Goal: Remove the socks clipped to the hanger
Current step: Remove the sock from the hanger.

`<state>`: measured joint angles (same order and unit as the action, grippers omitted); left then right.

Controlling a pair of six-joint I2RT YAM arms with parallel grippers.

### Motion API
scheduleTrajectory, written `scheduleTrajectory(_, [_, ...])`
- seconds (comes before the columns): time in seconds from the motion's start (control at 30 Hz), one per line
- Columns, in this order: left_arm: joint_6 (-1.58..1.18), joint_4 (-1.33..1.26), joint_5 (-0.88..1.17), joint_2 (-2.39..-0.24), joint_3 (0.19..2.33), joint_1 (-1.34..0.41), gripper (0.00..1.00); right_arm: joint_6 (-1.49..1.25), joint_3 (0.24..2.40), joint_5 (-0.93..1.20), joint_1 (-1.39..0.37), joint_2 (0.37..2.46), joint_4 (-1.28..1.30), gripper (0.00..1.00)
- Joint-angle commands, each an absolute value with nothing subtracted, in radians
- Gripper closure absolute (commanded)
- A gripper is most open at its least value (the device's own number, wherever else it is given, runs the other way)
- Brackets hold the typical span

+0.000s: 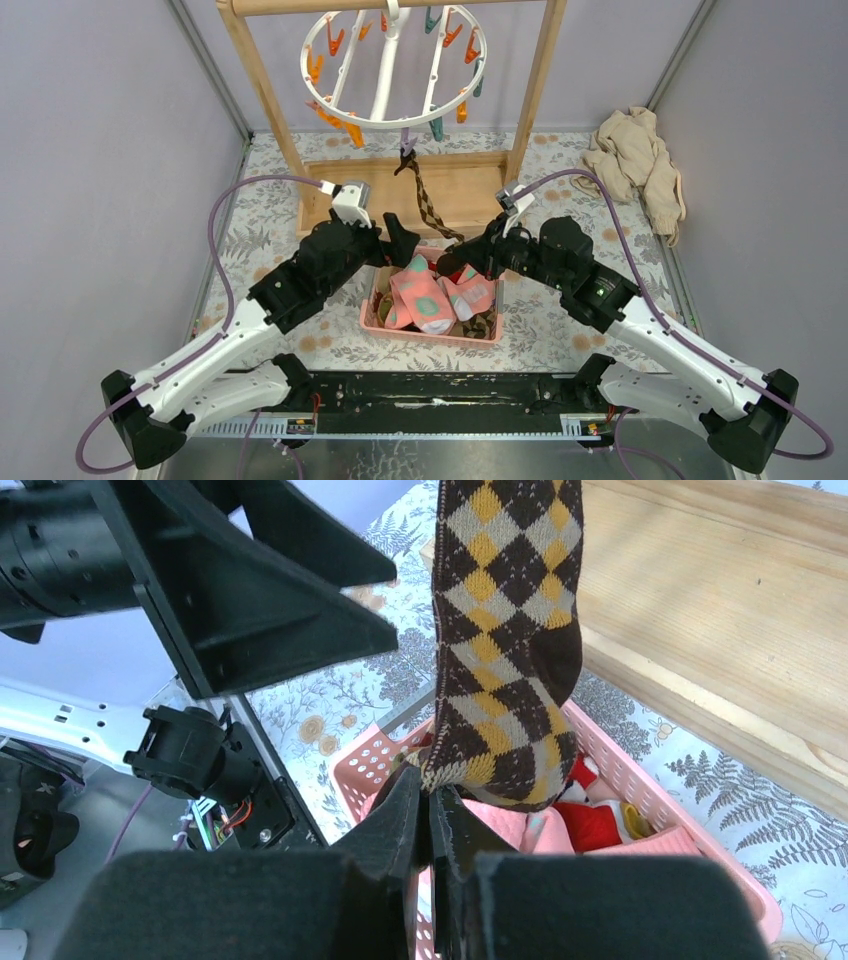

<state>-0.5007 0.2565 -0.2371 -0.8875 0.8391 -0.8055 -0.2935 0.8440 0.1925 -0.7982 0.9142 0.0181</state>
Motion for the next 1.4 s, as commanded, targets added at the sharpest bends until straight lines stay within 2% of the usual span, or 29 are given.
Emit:
scheduleTrajectory(0.0, [-0.356,0.104,-0.307,-0.93,0.919,-0.807,0.02,-0.311,0.835,0.175,-0.795,0.878,-0.013,1.0])
scheduleTrajectory(0.37, [-0.226,-0.069,-0.355,-1.006,1.037,-0.806,0.02,-0.323,0.83,0.192,-0.796,0.868,-0.014,1.0])
scheduleTrajectory(0.9, [0.019,-0.466,-0.348,-1.108,0.984,-0.798,0.05,-0.369,0.824,0.235,-0.796,0.899,-0.057,1.0])
scheduleTrajectory(1.03, [0.02,-0.484,-0.308,-1.126,0.992,-0.758,0.11,-0.376,0.823,0.24,-0.795,0.9,-0.057,1.0])
scheduleTrajectory(1.27, [-0.042,-0.503,-0.163,-1.136,0.999,-0.664,0.34,-0.379,0.821,0.242,-0.796,0.905,-0.051,1.0])
scheduleTrajectory(1.37, [-0.07,-0.509,-0.076,-1.144,1.006,-0.621,0.36,-0.379,0.82,0.242,-0.796,0.906,-0.051,1.0])
